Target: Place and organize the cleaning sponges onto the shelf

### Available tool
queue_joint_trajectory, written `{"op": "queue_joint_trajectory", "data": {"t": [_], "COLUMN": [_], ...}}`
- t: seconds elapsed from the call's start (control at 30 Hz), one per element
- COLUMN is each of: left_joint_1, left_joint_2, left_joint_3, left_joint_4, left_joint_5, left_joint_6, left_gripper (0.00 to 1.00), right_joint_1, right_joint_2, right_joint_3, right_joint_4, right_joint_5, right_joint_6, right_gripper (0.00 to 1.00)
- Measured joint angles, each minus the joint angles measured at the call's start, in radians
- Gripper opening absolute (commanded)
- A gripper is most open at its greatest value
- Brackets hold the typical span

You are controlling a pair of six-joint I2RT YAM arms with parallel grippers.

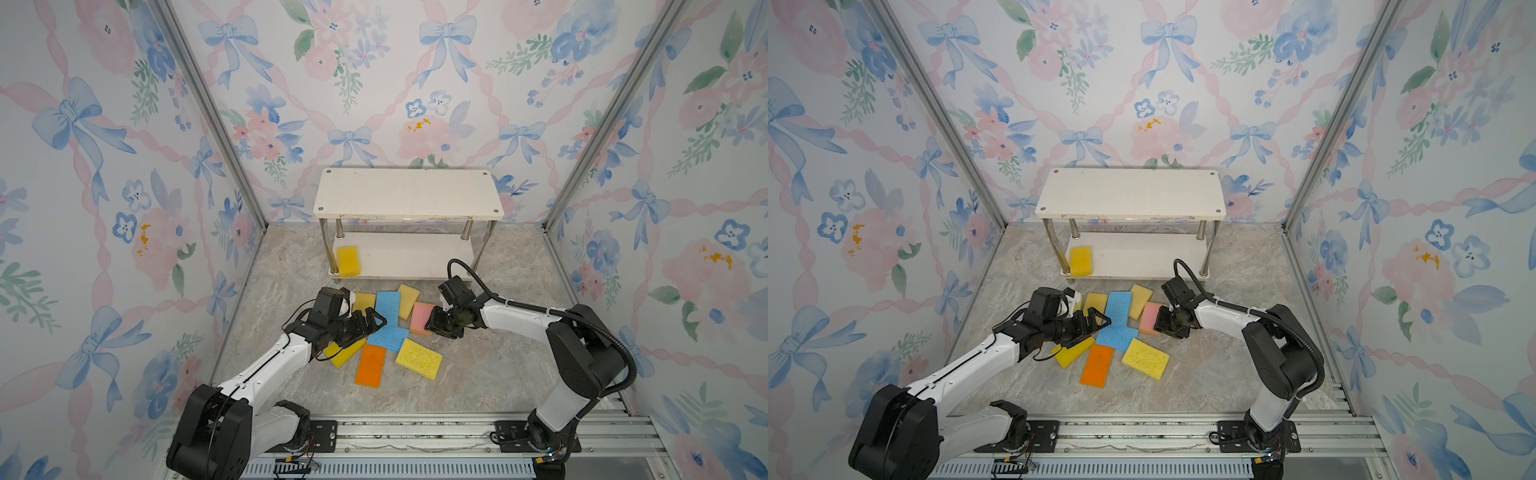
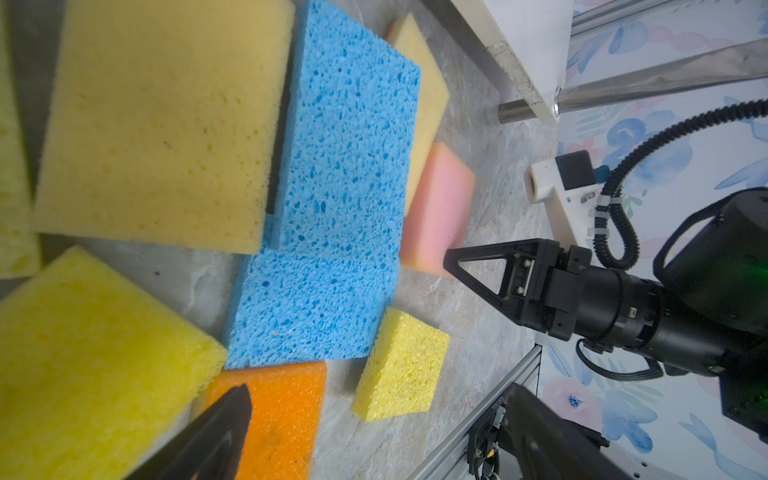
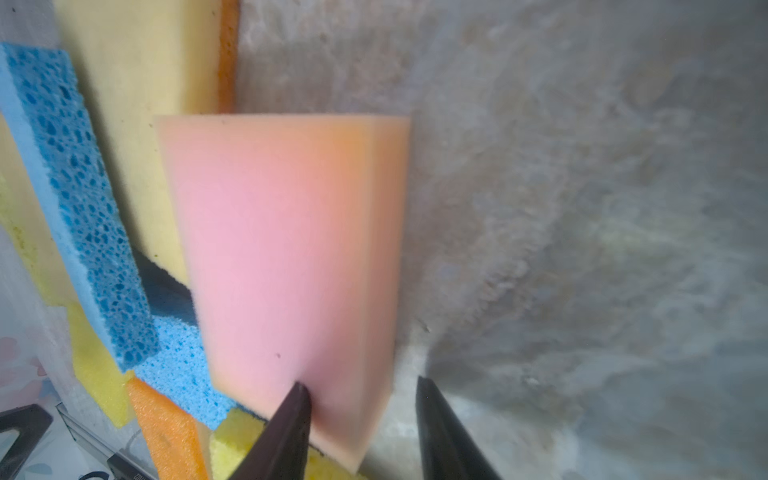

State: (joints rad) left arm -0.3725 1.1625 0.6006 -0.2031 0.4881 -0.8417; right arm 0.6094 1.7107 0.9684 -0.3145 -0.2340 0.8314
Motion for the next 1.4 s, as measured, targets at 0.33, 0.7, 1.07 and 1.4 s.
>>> {"op": "queue_joint_trajectory", "data": {"t": [0.33, 0.7, 1.07, 1.4], "left_joint_1": [0.001, 0.001, -0.006, -0.007], "left_joint_2": [0.02, 0.102, 0.157, 0.157], "left_joint_3": [0.008, 0.116, 0.12, 0.103], "left_joint_4": [0.0, 0.105, 0.468, 0.547], "left_joint_5": [0.011, 0.129, 0.292, 0.302], "left_joint_6": [0.001, -0.014, -0.222, -0.284], "left_gripper": [0.98, 0.98, 0.96, 0.59], "right_joint_1": [0.0, -0.018, 0.005, 0.075], "right_joint_2": [-0.006, -0.228, -0.24, -0.212], "right_joint_3": [-0.002, 0.06, 0.256, 0.307], "right_joint_4": [0.037, -0.15, -0.214, -0.237], "right_joint_5": [0.0, -0.032, -0.222, -0.298], "right_joint_6": [-0.013, -0.094, -0.153, -0.183], "right_gripper": [0.12, 0.11, 0.11, 0.11]}}
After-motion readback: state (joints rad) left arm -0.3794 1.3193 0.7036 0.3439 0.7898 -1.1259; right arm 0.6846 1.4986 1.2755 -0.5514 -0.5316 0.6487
